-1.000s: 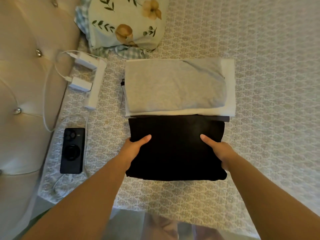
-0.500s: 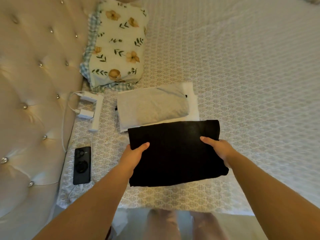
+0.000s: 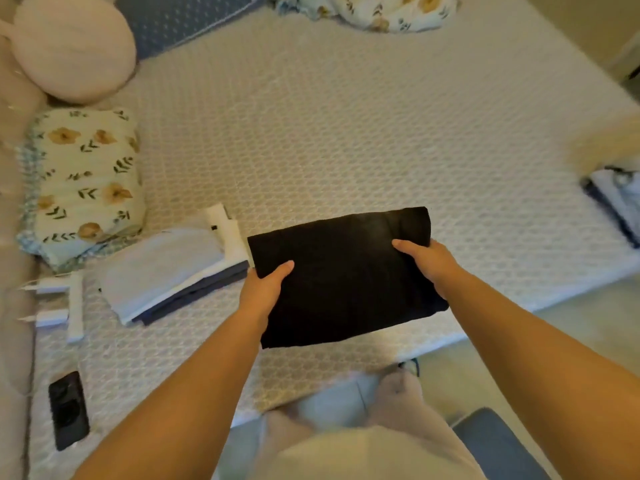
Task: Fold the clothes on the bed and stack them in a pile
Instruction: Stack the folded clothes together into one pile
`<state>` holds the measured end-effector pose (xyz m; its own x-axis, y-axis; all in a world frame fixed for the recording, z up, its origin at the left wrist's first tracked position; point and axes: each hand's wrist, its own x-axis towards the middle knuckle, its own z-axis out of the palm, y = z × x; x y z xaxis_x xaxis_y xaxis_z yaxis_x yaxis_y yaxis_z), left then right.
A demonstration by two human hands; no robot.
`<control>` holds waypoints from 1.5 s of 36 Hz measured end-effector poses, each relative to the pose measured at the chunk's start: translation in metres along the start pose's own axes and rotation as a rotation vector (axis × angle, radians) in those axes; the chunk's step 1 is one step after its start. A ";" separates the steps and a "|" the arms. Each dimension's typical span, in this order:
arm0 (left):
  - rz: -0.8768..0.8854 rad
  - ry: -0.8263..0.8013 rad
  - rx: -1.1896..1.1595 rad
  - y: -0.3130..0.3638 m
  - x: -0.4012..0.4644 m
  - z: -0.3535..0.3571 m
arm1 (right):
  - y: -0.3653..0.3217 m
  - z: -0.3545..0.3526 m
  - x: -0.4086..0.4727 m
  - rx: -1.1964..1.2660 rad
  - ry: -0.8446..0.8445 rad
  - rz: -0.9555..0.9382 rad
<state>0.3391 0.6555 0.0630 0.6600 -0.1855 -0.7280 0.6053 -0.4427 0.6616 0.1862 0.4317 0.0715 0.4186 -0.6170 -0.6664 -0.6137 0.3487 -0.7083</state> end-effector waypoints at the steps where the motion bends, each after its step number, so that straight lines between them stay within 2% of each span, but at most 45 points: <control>1: -0.005 -0.009 0.004 0.000 -0.005 0.023 | 0.002 -0.024 0.005 -0.003 0.012 -0.002; 9: -0.044 -0.163 0.070 0.001 -0.041 0.178 | 0.026 -0.186 0.027 -0.065 0.116 0.023; 14: -0.026 -0.250 0.168 0.013 -0.037 0.259 | 0.053 -0.254 0.042 -0.094 0.299 0.031; 17: 0.007 -0.325 0.225 0.028 -0.033 0.312 | 0.065 -0.290 0.049 -0.028 0.418 0.047; 27: 0.018 -0.366 0.310 0.050 -0.051 0.466 | 0.074 -0.429 0.085 0.043 0.535 0.067; 33: 0.087 -0.292 0.287 0.052 -0.073 0.587 | 0.073 -0.544 0.129 0.030 0.499 0.081; 42: 0.063 -0.197 0.167 0.055 -0.112 0.743 | 0.042 -0.708 0.195 -0.068 0.403 0.045; 54: 0.054 -0.150 0.085 0.081 -0.083 0.872 | 0.012 -0.810 0.302 -0.012 0.357 0.028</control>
<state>-0.0544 -0.1297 0.0202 0.6127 -0.3374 -0.7147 0.5266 -0.5001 0.6875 -0.2374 -0.3220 0.0500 0.1419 -0.8156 -0.5609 -0.6304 0.3624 -0.6865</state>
